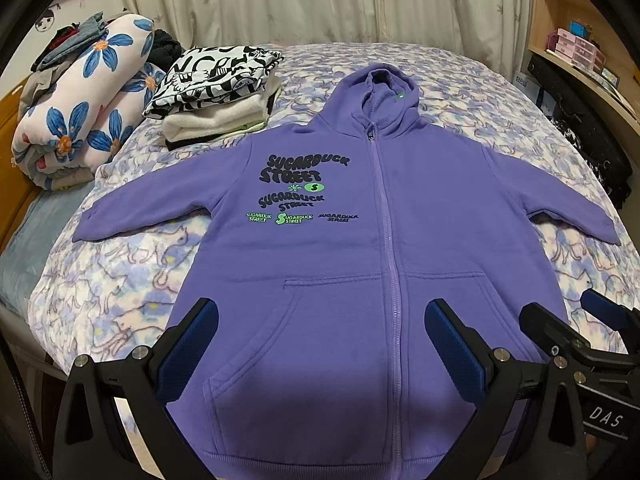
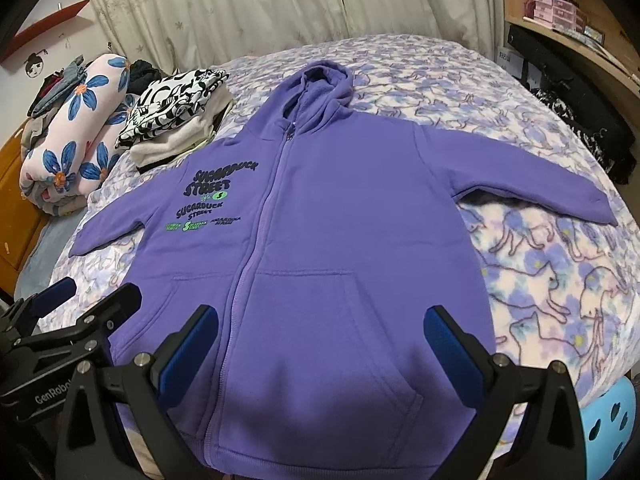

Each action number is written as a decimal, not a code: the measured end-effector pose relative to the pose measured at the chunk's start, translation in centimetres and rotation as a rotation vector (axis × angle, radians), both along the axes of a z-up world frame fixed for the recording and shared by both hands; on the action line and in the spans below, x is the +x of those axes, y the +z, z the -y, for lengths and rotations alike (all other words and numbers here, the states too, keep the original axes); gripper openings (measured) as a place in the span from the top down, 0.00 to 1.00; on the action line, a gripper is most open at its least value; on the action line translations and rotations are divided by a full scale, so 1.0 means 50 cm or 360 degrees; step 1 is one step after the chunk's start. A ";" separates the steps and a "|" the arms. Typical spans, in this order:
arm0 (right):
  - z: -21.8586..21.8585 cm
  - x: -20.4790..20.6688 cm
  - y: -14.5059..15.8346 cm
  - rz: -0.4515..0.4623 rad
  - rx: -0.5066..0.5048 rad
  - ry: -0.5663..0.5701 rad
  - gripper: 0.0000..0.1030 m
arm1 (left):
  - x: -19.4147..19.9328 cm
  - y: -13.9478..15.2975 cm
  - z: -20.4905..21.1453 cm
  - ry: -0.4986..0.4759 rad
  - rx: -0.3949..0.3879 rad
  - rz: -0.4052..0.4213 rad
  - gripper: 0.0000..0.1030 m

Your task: Fold large clothes

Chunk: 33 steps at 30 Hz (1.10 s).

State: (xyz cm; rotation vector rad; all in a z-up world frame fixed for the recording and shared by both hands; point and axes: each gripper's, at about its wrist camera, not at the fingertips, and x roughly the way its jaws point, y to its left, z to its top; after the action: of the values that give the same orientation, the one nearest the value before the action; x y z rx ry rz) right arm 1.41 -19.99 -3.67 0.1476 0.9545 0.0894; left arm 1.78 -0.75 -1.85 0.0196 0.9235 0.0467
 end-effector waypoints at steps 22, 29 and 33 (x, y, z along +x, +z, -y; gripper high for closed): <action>0.066 0.053 0.049 0.0173 -0.0068 -0.0080 0.00 | 0.067 0.035 0.058 -0.0060 0.0152 0.0117 0.01; 0.118 0.075 0.106 0.0393 -0.0278 -0.0170 0.00 | 0.109 0.080 0.106 -0.0154 0.0198 0.0256 0.01; 0.171 0.081 0.143 0.0531 -0.0323 -0.0300 0.00 | 0.139 0.107 0.143 -0.0203 0.0188 0.0349 0.01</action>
State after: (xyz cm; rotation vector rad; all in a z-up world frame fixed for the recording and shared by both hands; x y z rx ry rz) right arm 5.47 -28.53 3.48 0.0327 0.6082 -0.1530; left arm 8.75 -7.90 3.49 0.1796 0.6980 -0.0150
